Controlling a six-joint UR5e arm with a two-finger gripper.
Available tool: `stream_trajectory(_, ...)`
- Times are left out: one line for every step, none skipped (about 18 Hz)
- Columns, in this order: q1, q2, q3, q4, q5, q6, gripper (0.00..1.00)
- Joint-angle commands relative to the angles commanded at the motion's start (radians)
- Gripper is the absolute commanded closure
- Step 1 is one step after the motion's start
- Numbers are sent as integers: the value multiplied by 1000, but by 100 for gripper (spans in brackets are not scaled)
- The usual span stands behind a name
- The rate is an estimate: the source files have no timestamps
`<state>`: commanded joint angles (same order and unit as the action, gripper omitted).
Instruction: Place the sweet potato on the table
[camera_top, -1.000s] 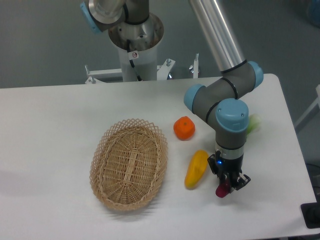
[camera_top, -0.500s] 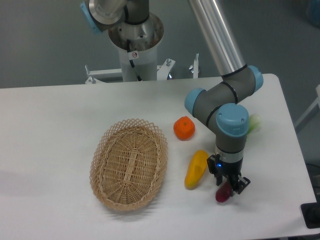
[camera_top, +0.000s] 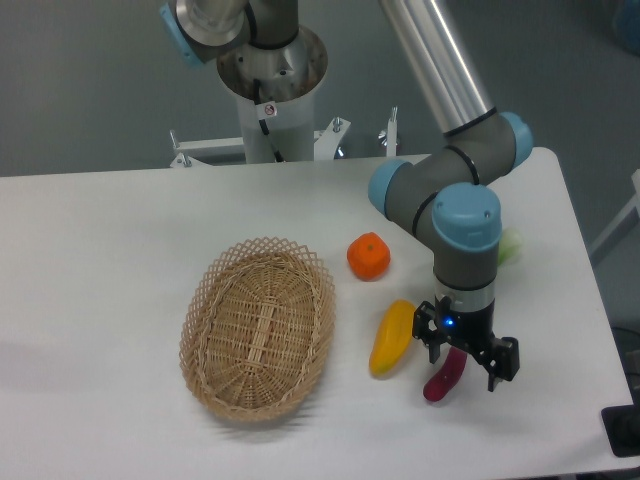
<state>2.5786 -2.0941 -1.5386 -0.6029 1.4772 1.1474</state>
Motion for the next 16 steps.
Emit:
stream_trajectory(2,21,-2,0,0,0,0)
stream_trajectory(6,44,-5,-2,2,3,0)
stream_trajectory(14,72,-11,-5,2,14,0)
stream_trajectory(29,100,-15,-6,2,15,0)
stream_trajectory(41,133,-18,-11,2,15,0)
stream_trajectory(51,169,-18,-26,2,15,0)
stream_trajectory(64,196,-18,-55,2,17,0)
stream_trajectory(83,215,-18,-86,0,29,0)
stream_trajectory(101,235,-17,-121,0,60,0)
stream_trajectory(115,250,-18,-156,0,110,0)
stream_trajectory(141,262,-15,-202,-9,177,0)
stream_trajectory(168,278,-8,-274,-11,248,0)
stream_trajectory(187,288,1,-354,-12,324,0)
stream_trajectory(204,295,17,-411,-9,407,0)
stream_trajectory(222,301,21,-451,-9,478,0)
stream_trajectory(241,308,21,-475,-12,536,0)
